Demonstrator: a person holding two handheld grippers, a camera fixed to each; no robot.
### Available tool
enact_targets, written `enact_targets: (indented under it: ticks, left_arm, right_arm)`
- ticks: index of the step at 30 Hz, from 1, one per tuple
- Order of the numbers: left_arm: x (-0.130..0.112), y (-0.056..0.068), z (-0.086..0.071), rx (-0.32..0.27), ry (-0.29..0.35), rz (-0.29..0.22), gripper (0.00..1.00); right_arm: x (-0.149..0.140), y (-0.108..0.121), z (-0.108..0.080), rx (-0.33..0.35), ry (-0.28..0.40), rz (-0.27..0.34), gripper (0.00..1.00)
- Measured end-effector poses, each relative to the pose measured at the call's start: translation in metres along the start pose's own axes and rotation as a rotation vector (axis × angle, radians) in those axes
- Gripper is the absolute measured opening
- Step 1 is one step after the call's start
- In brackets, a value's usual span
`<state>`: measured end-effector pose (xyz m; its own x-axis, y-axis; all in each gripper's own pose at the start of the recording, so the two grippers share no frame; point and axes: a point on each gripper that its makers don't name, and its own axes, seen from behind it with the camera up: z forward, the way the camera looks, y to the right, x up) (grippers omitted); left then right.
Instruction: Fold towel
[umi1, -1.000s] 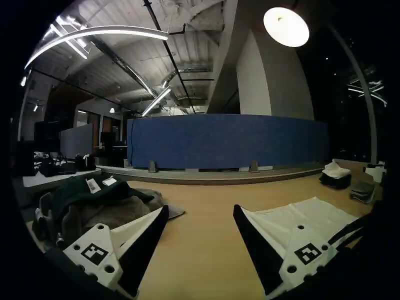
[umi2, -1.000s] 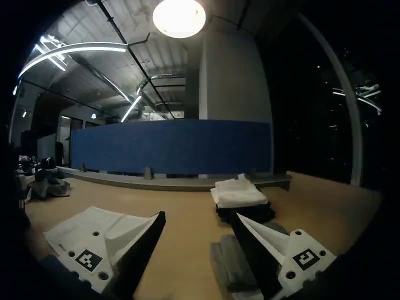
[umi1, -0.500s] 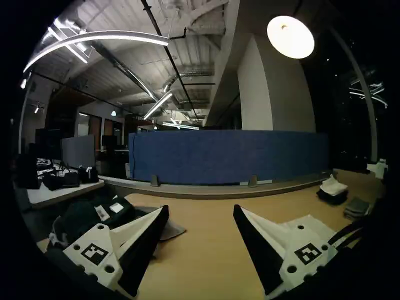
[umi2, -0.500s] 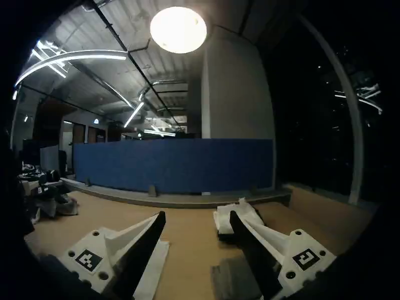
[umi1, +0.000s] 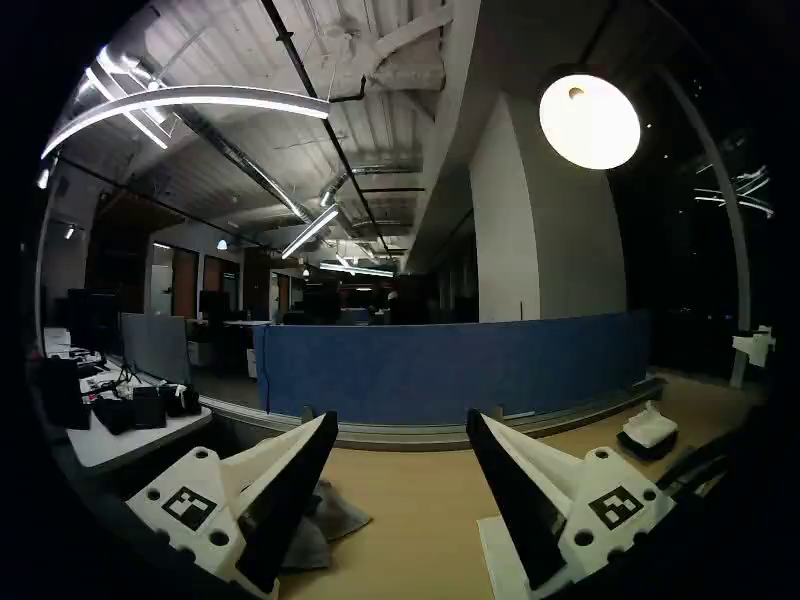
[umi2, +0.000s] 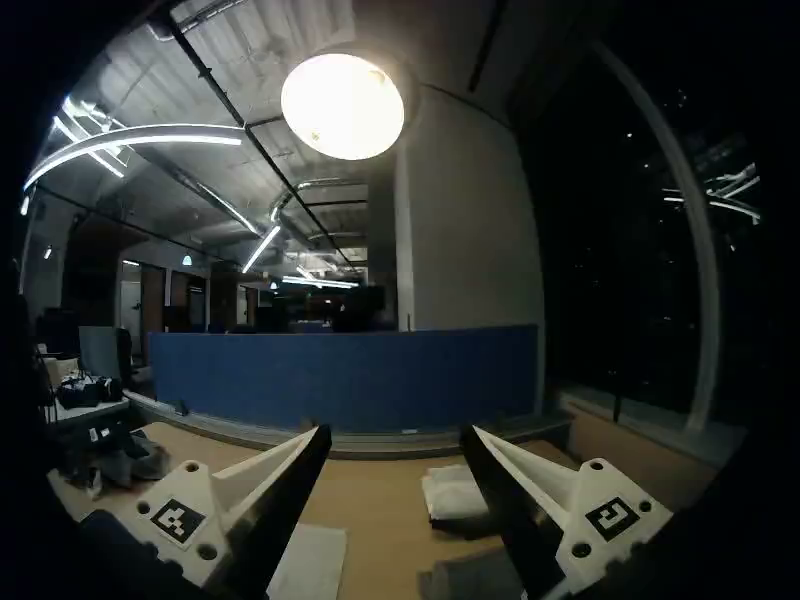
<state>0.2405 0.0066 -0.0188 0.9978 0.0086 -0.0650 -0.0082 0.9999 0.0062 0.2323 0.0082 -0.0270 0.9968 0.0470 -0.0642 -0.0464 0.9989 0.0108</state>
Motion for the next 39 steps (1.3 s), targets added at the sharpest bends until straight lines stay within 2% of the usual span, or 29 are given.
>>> enact_targets:
  ticks: [6,9,12,17,20,23,30,33,39]
  left_arm:
    - [0.009,0.004,0.001,-0.012,-0.004,-0.003,0.96]
    - [0.008,0.007,0.002,-0.024,-0.019,-0.008,0.96]
    - [0.001,0.016,0.003,-0.054,-0.048,-0.004,0.96]
    - [-0.020,0.041,0.003,-0.152,-0.132,0.039,0.96]
    - [-0.034,0.054,0.000,-0.210,-0.186,0.068,0.96]
    - [-0.049,0.068,-0.007,-0.284,-0.246,0.100,0.96]
    - [-0.092,0.105,-0.029,-0.494,-0.403,0.185,0.96]
    - [-0.102,0.115,-0.036,-0.546,-0.441,0.201,0.96]
    - [-0.111,0.125,-0.042,-0.580,-0.467,0.204,0.96]
  right_arm:
    - [0.009,-0.002,0.000,0.002,-0.004,0.022,1.00]
    - [0.009,-0.003,0.001,0.002,-0.014,0.008,1.00]
    - [0.005,-0.007,0.003,0.014,-0.034,-0.023,1.00]
    - [-0.007,-0.027,0.004,0.091,-0.105,-0.086,1.00]
    - [-0.017,-0.041,0.003,0.159,-0.163,-0.117,1.00]
    - [-0.030,-0.055,0.000,0.235,-0.238,-0.129,1.00]
    - [-0.075,-0.087,-0.020,0.433,-0.474,-0.186,1.00]
    - [-0.084,-0.094,-0.025,0.471,-0.511,-0.223,1.00]
    - [-0.093,-0.101,-0.028,0.497,-0.528,-0.253,1.00]
